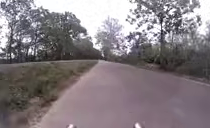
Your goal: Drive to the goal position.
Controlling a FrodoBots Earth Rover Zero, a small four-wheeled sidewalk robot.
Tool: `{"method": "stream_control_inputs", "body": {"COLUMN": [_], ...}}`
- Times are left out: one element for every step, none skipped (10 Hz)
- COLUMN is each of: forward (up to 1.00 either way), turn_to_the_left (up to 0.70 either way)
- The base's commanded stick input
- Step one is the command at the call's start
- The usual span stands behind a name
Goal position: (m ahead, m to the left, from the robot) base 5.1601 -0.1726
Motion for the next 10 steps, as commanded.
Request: {"method": "stream_control_inputs", "body": {"forward": [1.00, 1.00, 1.00, 1.00, 1.00, 1.00, 1.00, 1.00, 1.00, 1.00], "turn_to_the_left": [0.00, 0.00, 0.00, 0.00, 0.00, 0.00, 0.00, 0.00, 0.00, 0.13]}}
